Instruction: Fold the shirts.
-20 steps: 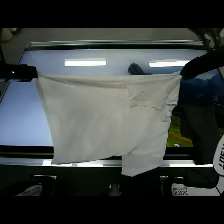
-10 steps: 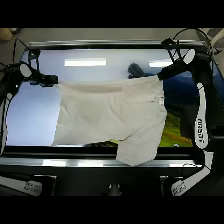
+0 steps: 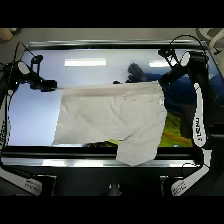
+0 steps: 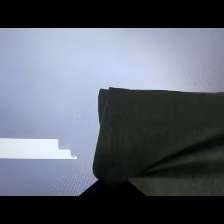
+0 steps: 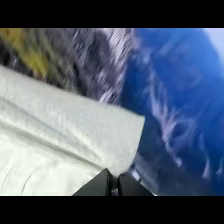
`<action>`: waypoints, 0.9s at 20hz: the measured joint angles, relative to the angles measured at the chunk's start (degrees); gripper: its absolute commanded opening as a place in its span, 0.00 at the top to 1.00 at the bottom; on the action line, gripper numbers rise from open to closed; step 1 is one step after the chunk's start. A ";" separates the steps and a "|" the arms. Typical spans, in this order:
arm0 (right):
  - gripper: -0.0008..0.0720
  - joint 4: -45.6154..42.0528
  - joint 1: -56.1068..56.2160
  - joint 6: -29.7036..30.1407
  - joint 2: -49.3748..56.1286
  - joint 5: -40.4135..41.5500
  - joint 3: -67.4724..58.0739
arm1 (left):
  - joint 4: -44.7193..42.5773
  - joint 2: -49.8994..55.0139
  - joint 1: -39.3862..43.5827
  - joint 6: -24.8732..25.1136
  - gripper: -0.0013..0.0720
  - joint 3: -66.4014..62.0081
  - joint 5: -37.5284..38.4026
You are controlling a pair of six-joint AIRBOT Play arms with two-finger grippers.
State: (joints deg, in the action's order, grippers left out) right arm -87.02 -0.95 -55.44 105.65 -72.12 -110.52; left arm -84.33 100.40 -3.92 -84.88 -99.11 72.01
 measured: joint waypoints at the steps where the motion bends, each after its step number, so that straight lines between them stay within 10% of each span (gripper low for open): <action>1: 0.94 -0.20 0.00 -0.04 0.04 -3.76 0.00 | 0.00 -0.07 -0.07 0.31 0.95 0.15 2.93; 11: 0.94 5.86 0.00 -5.95 6.71 -27.21 0.07 | 1.46 0.81 0.28 -2.16 0.94 9.33 14.88; 12: 0.85 6.27 0.00 -6.64 6.95 -27.98 0.07 | 2.08 0.87 0.28 -2.54 0.89 9.68 15.26; 14: 0.45 6.93 0.04 -7.26 7.17 -29.16 0.07 | 3.10 0.87 0.28 -3.26 0.46 10.10 15.69; 15: 0.19 7.21 0.04 -7.30 7.10 -29.83 0.07 | 3.41 0.76 0.28 -3.61 0.40 10.23 16.04; 18: 0.19 5.95 0.04 -4.52 5.51 -31.23 0.07 | 3.87 -0.31 -0.37 -3.89 0.40 10.43 17.86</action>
State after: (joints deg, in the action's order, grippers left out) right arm -81.08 -0.91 -59.96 111.15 -103.35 -110.45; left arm -80.47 100.09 -4.29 -88.77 -88.68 89.86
